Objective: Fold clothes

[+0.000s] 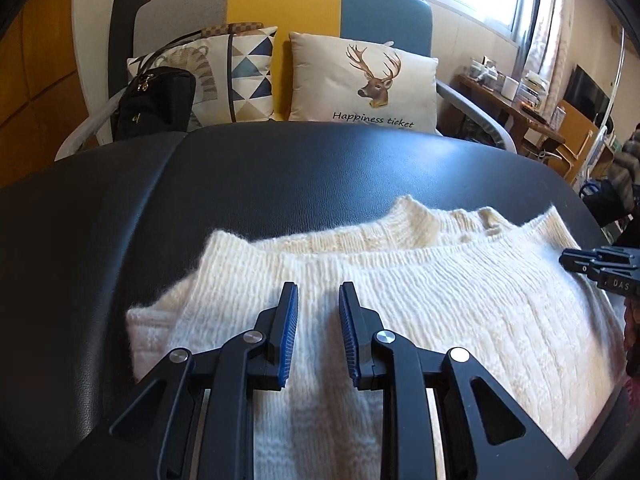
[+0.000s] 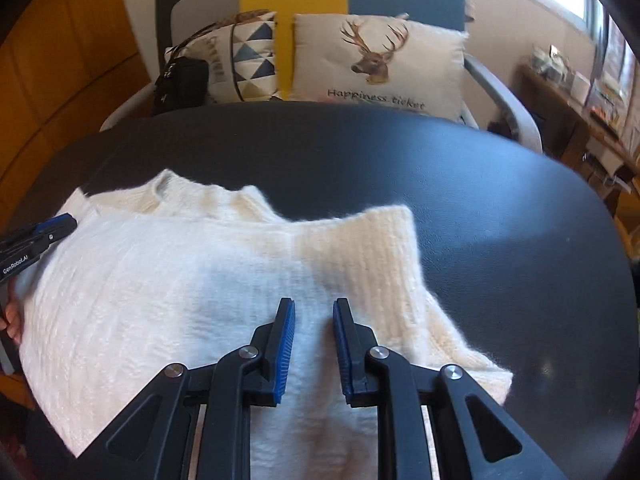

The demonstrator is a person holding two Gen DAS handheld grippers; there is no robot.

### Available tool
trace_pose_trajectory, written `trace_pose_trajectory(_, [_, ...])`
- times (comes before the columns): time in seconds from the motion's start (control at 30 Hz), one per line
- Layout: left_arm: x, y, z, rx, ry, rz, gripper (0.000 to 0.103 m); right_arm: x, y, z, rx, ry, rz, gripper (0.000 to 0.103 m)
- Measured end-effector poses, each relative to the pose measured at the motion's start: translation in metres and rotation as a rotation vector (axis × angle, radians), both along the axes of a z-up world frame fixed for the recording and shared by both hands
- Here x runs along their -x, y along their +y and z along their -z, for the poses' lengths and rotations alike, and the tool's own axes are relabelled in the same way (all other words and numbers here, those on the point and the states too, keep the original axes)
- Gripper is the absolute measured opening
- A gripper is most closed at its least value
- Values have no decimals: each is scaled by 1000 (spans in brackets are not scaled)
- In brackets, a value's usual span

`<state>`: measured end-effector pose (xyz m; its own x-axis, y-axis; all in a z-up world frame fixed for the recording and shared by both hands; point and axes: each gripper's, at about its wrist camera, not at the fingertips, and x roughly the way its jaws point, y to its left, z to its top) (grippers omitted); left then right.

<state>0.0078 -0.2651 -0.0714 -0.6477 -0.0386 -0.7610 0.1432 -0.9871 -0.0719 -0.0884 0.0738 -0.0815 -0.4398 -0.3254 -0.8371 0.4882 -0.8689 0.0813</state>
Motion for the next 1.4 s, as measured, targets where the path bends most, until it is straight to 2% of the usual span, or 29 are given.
trace_pose_trajectory(0.13, [13,-5,12,-12,-22,-2,28,3,7,11,-1,26,17,17])
trace_pose_trajectory(0.3, [15,-4,9,-16,-19,0,29,4,13,10,24,26,63,17])
trace_pose_trajectory(0.47, [1,1,-4,-77,45,-6,29,-2,30,-21,167,65,89,20])
trace_pose_trajectory(0.57, [2,10,-4,-80,52,10,29,4,21,-25,146,73,63,20])
trace_pose_trajectory(0.67, [8,17,2,-45,24,24,29,12,0,-15,68,71,13,20])
trace_pose_trajectory(0.77, [11,13,7,-43,16,11,29,25,-1,4,-1,31,48,20])
trace_pose_trajectory(0.9, [12,5,15,-85,13,-9,32,36,25,18,81,-4,157,17])
trace_pose_trajectory(1.0, [13,8,17,-67,8,-4,33,39,32,21,138,-17,148,18])
trace_pose_trajectory(1.1, [14,11,14,-55,6,6,34,36,49,0,204,-9,124,20])
trace_pose_trajectory(1.2, [10,14,8,-65,21,14,34,12,87,-36,348,36,101,23])
trace_pose_trajectory(1.33, [6,33,-10,-88,69,57,34,-28,126,-56,342,34,70,23])
trace_pose_trajectory(1.4, [8,54,-18,-98,83,119,34,-49,140,-53,327,8,54,23])
